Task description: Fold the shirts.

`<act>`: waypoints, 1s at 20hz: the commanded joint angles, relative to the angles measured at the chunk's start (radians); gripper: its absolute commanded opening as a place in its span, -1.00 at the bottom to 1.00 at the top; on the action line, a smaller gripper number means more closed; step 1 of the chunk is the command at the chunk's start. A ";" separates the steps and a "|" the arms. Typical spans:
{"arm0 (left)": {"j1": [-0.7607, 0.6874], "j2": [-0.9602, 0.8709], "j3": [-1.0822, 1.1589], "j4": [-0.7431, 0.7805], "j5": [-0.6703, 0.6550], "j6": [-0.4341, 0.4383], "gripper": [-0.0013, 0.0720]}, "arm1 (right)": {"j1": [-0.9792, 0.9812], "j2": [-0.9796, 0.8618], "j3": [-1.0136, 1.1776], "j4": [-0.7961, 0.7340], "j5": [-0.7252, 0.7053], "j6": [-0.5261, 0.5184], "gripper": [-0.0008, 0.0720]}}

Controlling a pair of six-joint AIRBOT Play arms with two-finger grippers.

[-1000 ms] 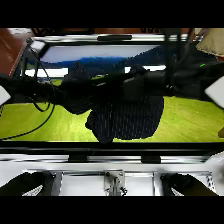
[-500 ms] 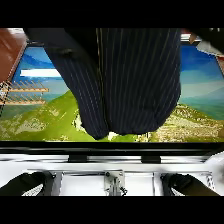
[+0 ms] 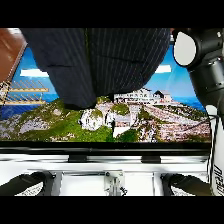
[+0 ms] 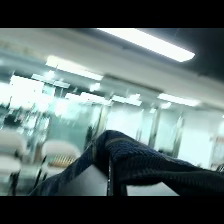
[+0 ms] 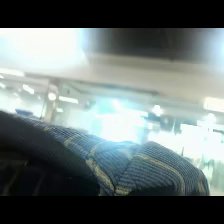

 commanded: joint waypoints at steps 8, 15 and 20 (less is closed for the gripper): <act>-0.161 -0.073 0.001 -0.008 -1.319 0.338 -0.81 | -0.045 0.002 0.003 0.095 1.609 0.089 -0.67; -0.478 -0.029 -0.259 -0.099 -1.661 0.267 -0.81 | -0.045 0.164 -0.106 0.159 2.004 0.202 -0.67; -0.561 0.111 -0.574 -0.235 -1.626 0.137 -0.81 | -0.045 0.423 -0.560 0.329 2.004 0.228 -0.67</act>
